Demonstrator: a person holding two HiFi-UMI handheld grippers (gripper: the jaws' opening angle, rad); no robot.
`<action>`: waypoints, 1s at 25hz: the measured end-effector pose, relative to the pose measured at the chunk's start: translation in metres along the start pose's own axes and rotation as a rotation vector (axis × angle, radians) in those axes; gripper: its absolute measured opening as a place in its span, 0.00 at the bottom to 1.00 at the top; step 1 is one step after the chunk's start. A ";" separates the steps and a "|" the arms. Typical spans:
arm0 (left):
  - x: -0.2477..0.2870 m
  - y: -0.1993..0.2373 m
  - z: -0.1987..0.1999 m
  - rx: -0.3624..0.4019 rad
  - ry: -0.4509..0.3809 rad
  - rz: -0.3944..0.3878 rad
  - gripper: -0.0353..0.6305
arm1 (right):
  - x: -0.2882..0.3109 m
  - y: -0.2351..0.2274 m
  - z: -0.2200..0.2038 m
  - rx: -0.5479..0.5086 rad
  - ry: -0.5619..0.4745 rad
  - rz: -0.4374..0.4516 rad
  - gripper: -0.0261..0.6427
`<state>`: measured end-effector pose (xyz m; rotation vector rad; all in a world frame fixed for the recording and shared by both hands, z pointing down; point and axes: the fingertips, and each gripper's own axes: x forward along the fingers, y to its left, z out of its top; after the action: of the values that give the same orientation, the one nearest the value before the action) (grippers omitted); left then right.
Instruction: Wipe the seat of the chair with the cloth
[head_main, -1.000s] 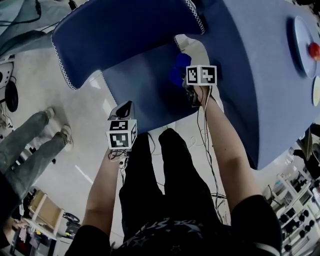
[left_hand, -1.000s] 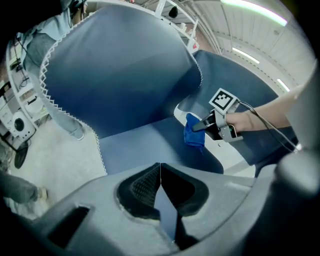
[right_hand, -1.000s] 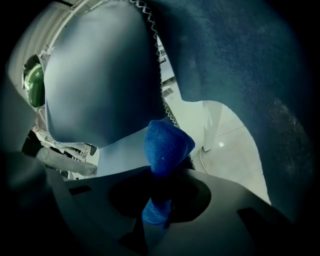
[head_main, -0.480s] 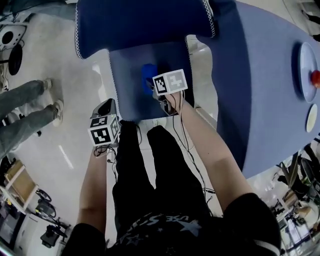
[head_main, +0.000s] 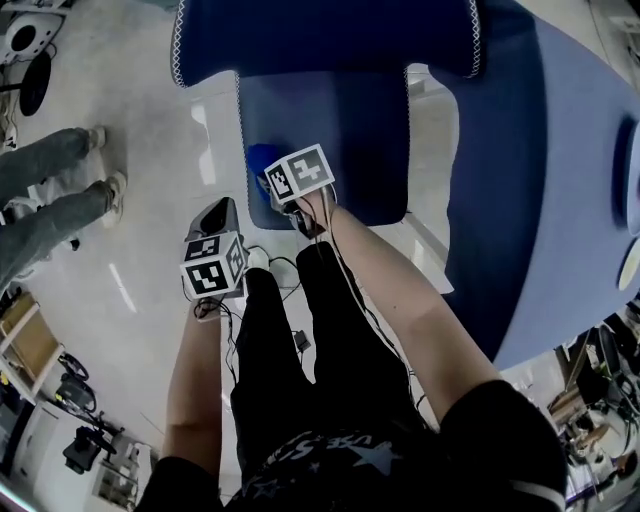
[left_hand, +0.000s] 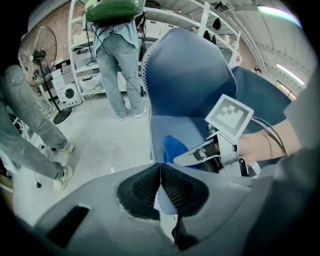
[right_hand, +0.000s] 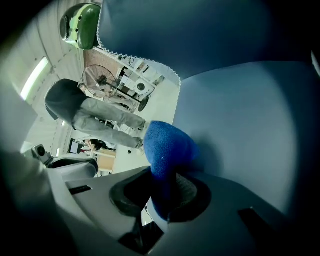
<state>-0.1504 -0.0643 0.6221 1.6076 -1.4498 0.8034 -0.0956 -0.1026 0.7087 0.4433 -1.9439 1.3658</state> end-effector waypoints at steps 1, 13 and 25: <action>0.000 0.004 -0.001 -0.005 0.003 0.001 0.08 | 0.007 0.003 0.003 0.006 0.002 0.001 0.14; 0.010 0.012 -0.019 -0.002 0.059 -0.041 0.08 | 0.011 -0.011 0.009 0.087 -0.031 0.033 0.15; 0.030 -0.040 0.000 0.104 0.068 -0.120 0.08 | -0.048 -0.074 -0.003 0.151 -0.095 -0.072 0.15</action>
<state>-0.1063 -0.0783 0.6420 1.7111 -1.2691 0.8675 -0.0143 -0.1337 0.7248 0.6548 -1.8882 1.4741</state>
